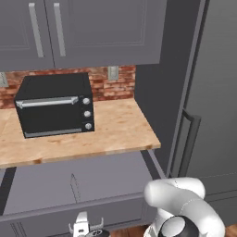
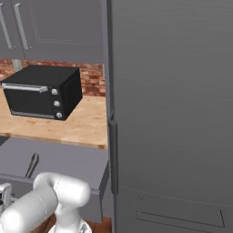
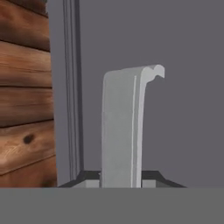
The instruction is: Take the tongs from the drawer on the left and place them on the dining counter next to the tray containing the hot dog.
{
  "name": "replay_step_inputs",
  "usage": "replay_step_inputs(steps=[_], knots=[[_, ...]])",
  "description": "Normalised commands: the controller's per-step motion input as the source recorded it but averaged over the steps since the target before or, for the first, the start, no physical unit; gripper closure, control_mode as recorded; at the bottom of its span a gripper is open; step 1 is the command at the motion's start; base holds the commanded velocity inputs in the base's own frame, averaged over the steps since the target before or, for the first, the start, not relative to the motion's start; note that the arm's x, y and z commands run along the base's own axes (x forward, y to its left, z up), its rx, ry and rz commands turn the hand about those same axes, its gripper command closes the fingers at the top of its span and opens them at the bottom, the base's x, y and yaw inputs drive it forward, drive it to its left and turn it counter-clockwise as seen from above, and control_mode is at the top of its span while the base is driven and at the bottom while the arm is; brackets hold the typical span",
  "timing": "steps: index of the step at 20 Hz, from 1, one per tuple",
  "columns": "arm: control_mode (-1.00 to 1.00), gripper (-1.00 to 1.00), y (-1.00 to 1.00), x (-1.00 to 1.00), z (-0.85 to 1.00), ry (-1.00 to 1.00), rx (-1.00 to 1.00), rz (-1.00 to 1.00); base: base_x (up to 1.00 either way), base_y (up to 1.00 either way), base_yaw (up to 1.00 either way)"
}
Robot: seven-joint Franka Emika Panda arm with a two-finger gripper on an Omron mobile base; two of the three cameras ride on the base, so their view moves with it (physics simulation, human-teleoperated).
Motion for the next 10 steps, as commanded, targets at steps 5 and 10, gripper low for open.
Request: replay_step_inputs(steps=[5, 10], knots=[[-1.00, -1.00, 0.06, -0.05, 0.06, 0.00, 0.00, 0.00, 0.00, 0.00, 0.00], [-1.00, -1.00, 0.00, -0.88, 0.46, 0.00, 0.00, -0.07, 0.00, 0.00, 0.00]])
